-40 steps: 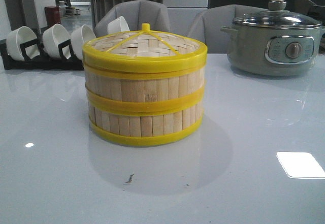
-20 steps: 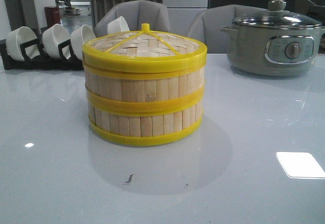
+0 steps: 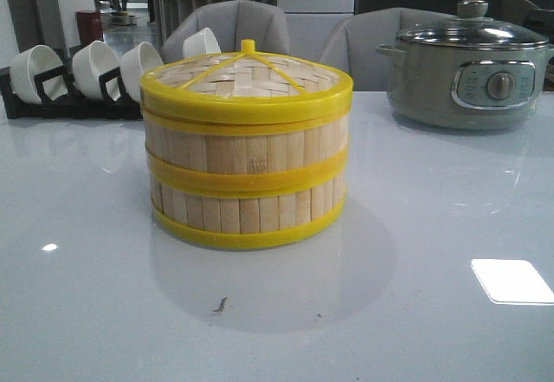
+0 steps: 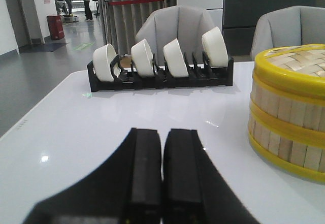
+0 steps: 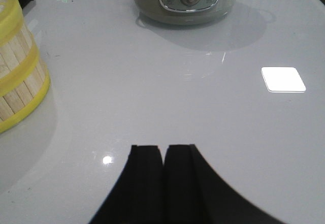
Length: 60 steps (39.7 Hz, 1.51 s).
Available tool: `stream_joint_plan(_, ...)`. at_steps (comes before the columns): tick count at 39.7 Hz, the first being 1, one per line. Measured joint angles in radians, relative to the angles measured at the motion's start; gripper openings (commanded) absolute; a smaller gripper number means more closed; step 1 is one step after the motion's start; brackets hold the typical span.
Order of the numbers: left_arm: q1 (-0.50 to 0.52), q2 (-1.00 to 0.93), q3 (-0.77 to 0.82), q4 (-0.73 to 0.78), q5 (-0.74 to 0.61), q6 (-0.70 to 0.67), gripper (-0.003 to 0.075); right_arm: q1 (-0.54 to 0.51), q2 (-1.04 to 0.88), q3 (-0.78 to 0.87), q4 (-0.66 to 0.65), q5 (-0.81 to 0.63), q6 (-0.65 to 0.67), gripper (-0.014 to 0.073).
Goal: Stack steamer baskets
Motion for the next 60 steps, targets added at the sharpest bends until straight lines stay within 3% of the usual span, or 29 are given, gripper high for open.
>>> stream_joint_plan(39,0.000,0.000,0.000,0.000,0.000,0.004,0.0090,0.000,-0.007,0.000,-0.004,0.002,0.000,0.0053)
stream_joint_plan(60,0.000,0.000,0.000,0.000,0.000,0.004,0.0090,0.000,-0.276,0.200,-0.037,-0.020,0.000,0.0053)
